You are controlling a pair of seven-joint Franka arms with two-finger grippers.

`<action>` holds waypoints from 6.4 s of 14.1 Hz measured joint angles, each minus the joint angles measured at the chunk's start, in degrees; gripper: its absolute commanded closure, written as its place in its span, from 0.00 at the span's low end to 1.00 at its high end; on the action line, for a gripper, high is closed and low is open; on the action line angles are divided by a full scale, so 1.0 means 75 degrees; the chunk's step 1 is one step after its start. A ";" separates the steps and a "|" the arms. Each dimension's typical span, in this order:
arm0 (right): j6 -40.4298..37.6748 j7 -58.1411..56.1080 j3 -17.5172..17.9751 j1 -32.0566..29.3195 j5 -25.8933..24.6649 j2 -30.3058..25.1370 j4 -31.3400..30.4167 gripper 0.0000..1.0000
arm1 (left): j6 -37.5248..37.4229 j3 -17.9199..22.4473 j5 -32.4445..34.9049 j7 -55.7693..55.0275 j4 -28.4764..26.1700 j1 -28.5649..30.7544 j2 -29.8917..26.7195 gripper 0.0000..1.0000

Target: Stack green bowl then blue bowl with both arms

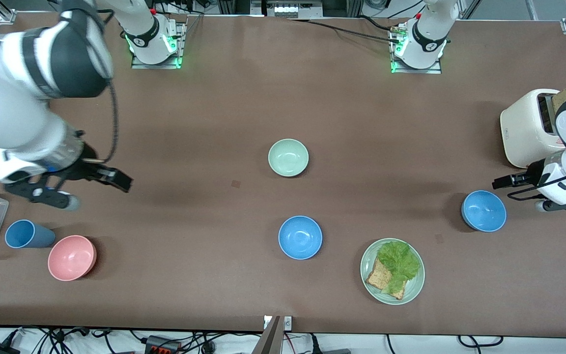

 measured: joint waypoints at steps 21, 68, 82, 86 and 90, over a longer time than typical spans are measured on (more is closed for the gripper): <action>-0.0859 -0.2894 0.2342 -0.3814 -0.0681 -0.1176 -0.0263 0.00 | 0.3742 -0.0119 0.0435 0.0615 -0.1004 0.0796 0.1322 0.99; 0.0109 -0.2970 0.3073 -0.4287 -0.0955 -0.2999 -0.2936 0.00 | 0.2921 -0.4688 0.3759 -1.0725 -0.1217 -0.3093 0.1542 1.00; -0.0132 -0.2979 0.3130 -0.4290 -0.0955 -0.3008 -0.2896 0.00 | 0.2912 -0.4593 0.3862 -1.0489 -0.1157 -0.3105 0.1673 1.00; -0.0127 -0.2980 0.3130 -0.4290 -0.0955 -0.3008 -0.2882 0.00 | 0.2896 -0.4553 0.3863 -1.0310 -0.1159 -0.3101 0.1675 1.00; -0.0112 -0.2980 0.3130 -0.4290 -0.0955 -0.3008 -0.2836 0.00 | 0.2884 -0.4532 0.3864 -1.0213 -0.1185 -0.3101 0.1680 0.84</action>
